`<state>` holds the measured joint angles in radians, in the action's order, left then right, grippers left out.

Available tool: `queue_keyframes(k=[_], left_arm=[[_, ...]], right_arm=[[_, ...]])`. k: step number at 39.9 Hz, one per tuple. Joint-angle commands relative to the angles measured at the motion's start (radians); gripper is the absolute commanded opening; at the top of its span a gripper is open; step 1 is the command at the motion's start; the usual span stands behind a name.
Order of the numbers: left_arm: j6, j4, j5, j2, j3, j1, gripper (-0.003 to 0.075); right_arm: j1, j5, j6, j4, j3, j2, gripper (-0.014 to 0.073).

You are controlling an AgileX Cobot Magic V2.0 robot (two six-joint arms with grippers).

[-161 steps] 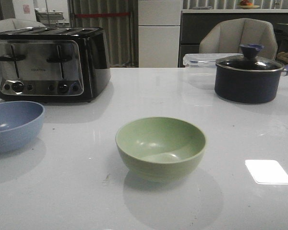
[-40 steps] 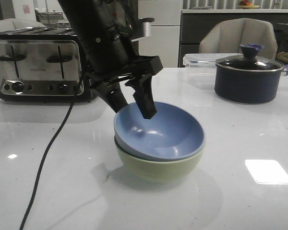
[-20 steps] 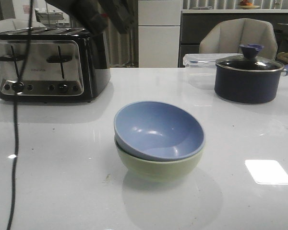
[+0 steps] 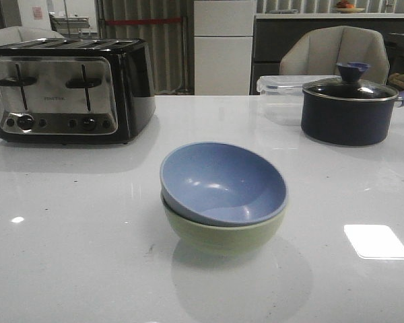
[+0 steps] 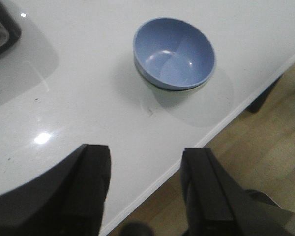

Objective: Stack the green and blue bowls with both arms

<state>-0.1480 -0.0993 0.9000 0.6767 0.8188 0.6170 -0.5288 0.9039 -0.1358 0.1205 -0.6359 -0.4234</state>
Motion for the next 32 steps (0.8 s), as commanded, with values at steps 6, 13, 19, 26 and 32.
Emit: queue_keyframes(k=[6, 13, 19, 26, 32], left_arm=[[0.153, 0.069, -0.069, -0.286, -0.098, 0.005, 0.0384], [0.153, 0.076, -0.081, -0.358, -0.151, 0.005, 0.0384], [0.148, 0.111, -0.101, -0.358, -0.178, 0.005, 0.0383], [0.125, 0.126, -0.134, -0.358, -0.216, 0.005, 0.0369], [0.118, 0.131, -0.174, -0.358, -0.251, 0.005, 0.0251]], right_arm=[[-0.001, -0.069, -0.009, 0.001, -0.025, -0.006, 0.0426], [-0.001, -0.069, -0.009, 0.001, -0.025, -0.006, 0.0426], [-0.001, -0.069, -0.009, 0.001, -0.025, -0.006, 0.0425], [-0.001, -0.065, -0.009, -0.017, -0.025, -0.006, 0.03], [-0.001, -0.061, -0.009, -0.018, -0.025, -0.006, 0.0128]])
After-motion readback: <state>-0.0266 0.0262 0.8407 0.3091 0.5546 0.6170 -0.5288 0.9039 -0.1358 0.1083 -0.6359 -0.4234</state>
